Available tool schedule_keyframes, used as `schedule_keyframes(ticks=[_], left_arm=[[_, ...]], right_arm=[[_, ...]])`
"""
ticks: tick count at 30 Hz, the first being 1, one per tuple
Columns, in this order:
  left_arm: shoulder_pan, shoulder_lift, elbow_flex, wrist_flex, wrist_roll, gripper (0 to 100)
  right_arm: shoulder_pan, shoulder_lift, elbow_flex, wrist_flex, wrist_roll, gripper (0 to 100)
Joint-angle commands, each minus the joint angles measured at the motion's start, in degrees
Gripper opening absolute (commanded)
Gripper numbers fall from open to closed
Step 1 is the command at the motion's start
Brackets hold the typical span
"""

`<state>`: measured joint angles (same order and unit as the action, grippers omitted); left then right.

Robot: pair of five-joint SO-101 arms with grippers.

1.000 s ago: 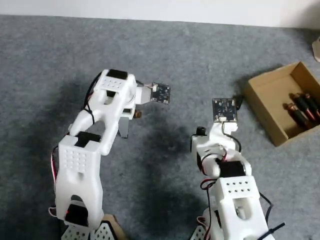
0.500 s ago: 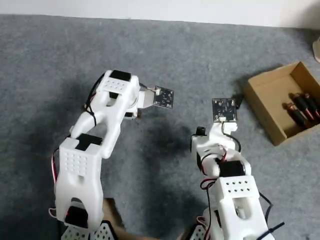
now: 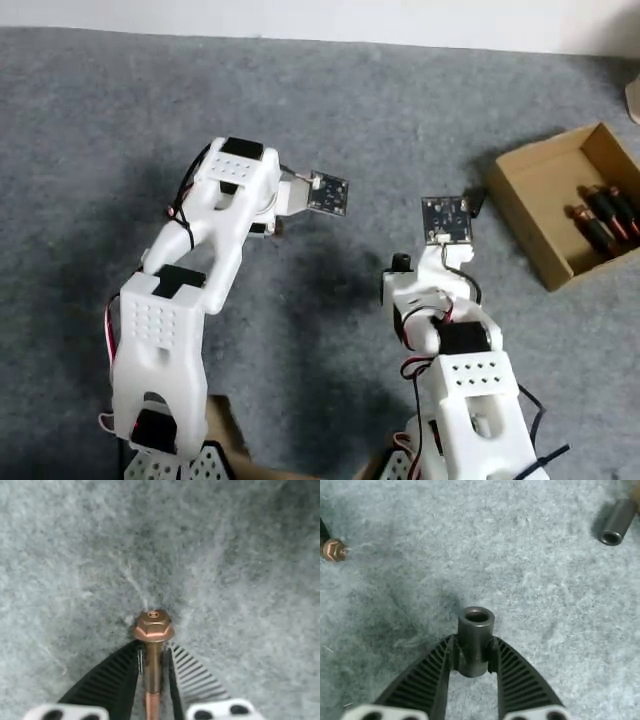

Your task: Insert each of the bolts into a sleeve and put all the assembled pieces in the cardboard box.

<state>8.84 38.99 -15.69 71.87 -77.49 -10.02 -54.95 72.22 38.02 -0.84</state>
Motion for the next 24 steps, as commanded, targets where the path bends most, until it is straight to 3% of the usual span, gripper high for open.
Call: schedule_keyframes(ticks=[1,7,14,18,24], left_arm=[[2.24,0.13,-1.10,0.09,-0.09,1],[4.79,-0.84,-1.45,7.38,8.44,1],[7.78,-11.91,-1.45,19.43,19.52,1],[9.01,-17.36,-1.45,19.96,28.57,1],[8.66,-18.51,-1.45,19.69,32.62,1]], right_arm=[[-0.04,-1.36,-0.31,-1.19,0.97,0.5],[-0.13,-1.36,-0.22,-1.19,1.05,0.5],[-0.13,-1.36,-0.22,-1.19,1.14,0.5],[-0.13,-1.36,-0.22,-1.19,1.23,0.5],[-0.13,-1.27,-0.22,-1.19,1.23,0.5]])
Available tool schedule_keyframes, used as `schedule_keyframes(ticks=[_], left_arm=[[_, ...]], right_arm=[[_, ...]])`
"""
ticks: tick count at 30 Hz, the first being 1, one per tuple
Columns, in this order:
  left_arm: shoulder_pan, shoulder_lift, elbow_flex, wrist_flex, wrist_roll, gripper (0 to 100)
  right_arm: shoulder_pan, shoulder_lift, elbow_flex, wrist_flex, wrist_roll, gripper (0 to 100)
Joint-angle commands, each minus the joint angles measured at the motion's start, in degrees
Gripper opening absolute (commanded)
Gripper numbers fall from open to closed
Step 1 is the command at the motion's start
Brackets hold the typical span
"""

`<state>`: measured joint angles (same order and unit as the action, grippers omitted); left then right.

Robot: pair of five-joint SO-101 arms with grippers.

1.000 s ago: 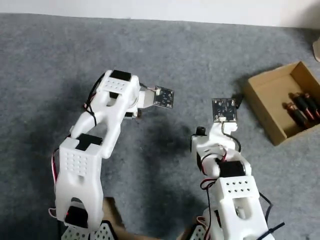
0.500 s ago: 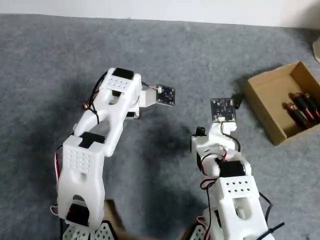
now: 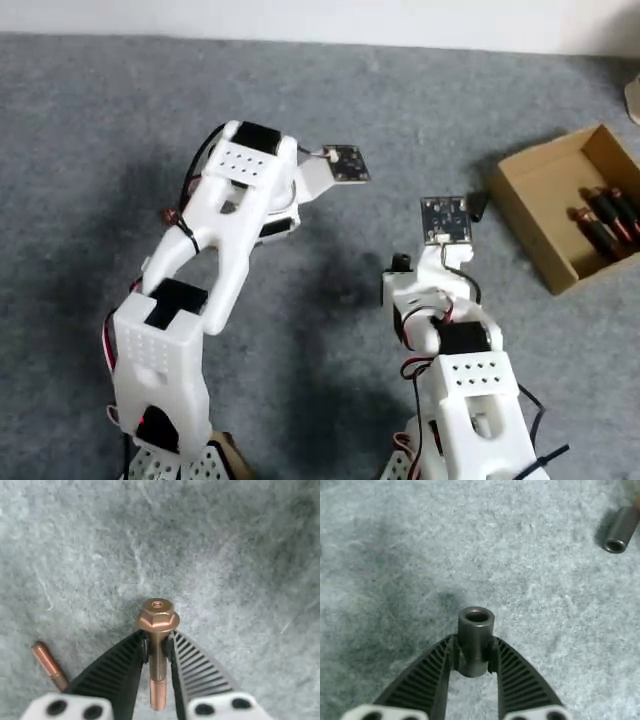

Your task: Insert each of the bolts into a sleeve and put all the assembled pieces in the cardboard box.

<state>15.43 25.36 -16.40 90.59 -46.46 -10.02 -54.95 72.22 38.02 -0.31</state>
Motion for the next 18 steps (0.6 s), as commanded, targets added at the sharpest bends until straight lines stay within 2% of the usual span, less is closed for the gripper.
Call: schedule_keyframes(ticks=[1,9,12,16,18], left_arm=[[1.89,-4.88,-0.75,0.97,1.76,1],[-0.57,-4.70,-0.57,1.05,1.76,1],[-1.01,-4.79,1.89,1.14,0.79,1],[-1.19,-4.79,6.29,0.70,-1.58,7],[-1.36,-4.79,8.22,-1.58,-1.58,6]], right_arm=[[-0.13,-1.27,-0.22,-1.19,0.70,0.5],[-0.13,-1.27,-0.22,-1.19,0.70,0.5],[-0.13,-1.27,-0.22,-1.19,0.70,0.5],[-0.13,-1.36,-0.22,-1.19,0.70,0.5],[-0.13,-1.36,-0.22,-1.19,0.70,0.5]])
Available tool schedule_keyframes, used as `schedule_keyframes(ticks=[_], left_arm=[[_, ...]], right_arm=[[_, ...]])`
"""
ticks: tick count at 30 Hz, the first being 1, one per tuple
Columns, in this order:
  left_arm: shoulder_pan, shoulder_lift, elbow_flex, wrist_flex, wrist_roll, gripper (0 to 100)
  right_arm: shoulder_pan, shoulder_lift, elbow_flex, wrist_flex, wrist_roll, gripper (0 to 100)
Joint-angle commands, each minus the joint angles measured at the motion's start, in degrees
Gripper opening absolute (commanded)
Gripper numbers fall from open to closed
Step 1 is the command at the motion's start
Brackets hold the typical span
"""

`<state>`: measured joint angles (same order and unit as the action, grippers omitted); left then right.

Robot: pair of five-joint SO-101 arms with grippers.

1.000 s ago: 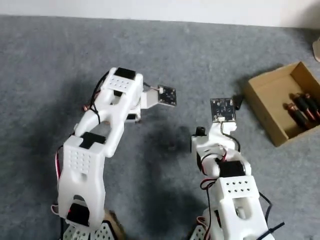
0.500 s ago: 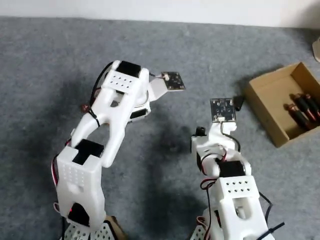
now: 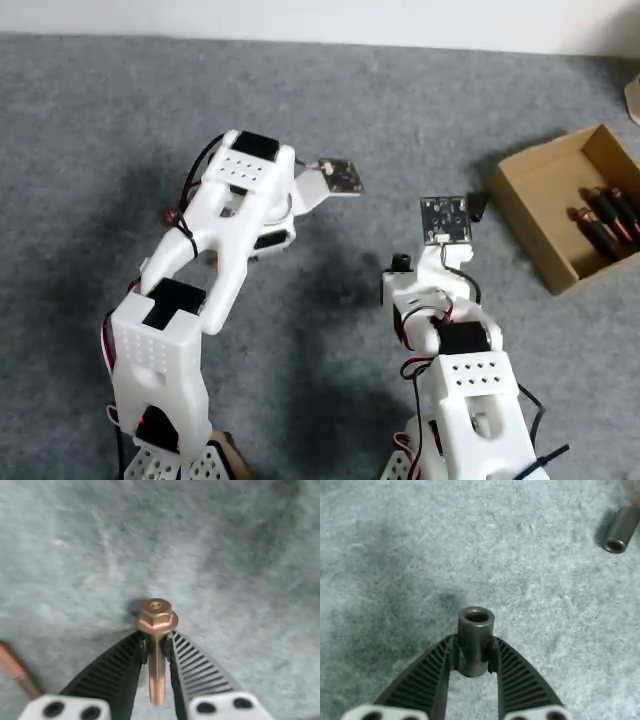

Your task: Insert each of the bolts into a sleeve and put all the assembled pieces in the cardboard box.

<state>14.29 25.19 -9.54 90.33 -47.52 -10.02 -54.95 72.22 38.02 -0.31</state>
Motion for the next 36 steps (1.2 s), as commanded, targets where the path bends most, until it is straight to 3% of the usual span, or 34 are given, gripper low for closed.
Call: schedule_keyframes(ticks=[1,9,16,23,30,36], left_arm=[[-0.31,-4.62,2.24,-2.64,-0.53,5],[-0.57,-4.62,12.26,-10.37,-0.53,10],[-0.40,-4.62,15.96,-16.70,0.09,1],[-1.98,-6.81,15.43,-22.68,16.79,0],[-3.56,-19.30,20.00,-26.29,31.65,0],[-5.49,-34.51,30.90,-31.82,38.33,0]], right_arm=[[-0.13,-1.36,-0.22,-1.19,0.70,0.5],[-0.13,-1.36,-0.22,-1.19,0.70,0.5],[-0.13,-1.36,-0.22,-1.19,0.79,0.5],[-0.13,-1.36,-0.22,-1.19,0.79,0.5],[-0.13,-1.10,-0.22,-1.19,0.79,0.5],[-0.22,-1.01,-0.22,-1.19,0.79,0.5]])
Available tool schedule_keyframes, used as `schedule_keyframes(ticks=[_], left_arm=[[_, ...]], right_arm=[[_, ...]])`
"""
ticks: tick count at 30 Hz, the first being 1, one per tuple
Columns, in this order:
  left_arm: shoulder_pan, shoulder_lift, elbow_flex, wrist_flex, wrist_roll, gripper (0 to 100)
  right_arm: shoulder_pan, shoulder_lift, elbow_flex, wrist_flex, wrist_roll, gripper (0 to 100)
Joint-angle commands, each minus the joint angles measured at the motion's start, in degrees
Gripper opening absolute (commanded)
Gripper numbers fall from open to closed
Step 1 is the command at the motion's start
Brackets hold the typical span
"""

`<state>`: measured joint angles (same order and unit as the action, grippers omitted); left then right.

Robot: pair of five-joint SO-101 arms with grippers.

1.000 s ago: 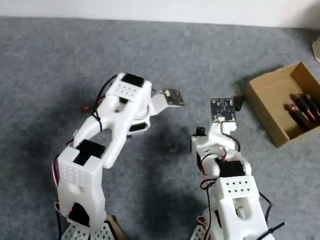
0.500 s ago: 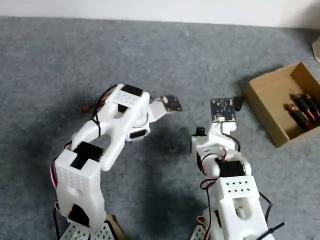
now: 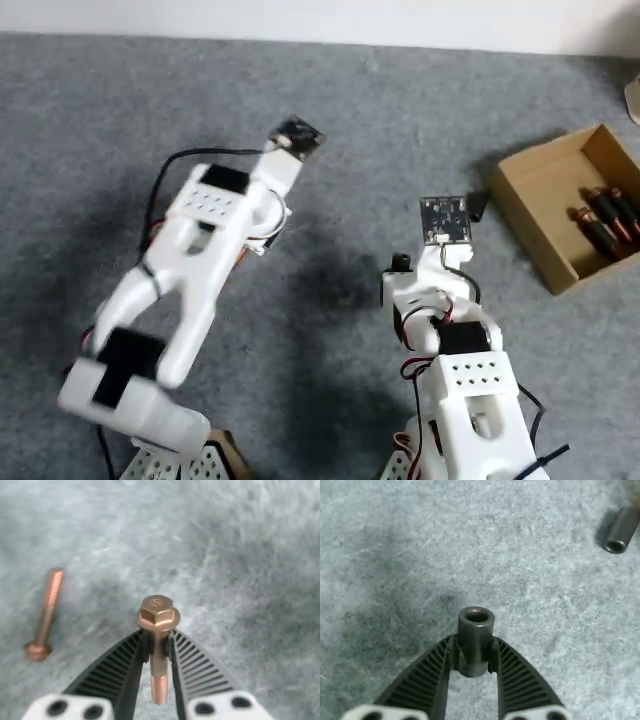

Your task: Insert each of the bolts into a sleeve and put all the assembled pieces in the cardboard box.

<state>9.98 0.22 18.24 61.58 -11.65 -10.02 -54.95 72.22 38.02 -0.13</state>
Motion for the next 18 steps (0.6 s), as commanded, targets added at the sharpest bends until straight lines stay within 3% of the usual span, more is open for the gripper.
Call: schedule_keyframes(ticks=[1,12,18], left_arm=[[-1.45,-12.00,5.58,-4.22,2.90,0],[-1.19,-34.33,29.67,-24.44,2.90,1],[-1.36,-38.99,35.38,-26.55,3.08,1]], right_arm=[[-0.22,-1.01,-0.22,-1.19,0.62,0.5],[-5.49,-1.36,2.86,-1.27,1.41,0.5],[-7.08,-1.36,7.16,-9.80,5.80,0.5]])
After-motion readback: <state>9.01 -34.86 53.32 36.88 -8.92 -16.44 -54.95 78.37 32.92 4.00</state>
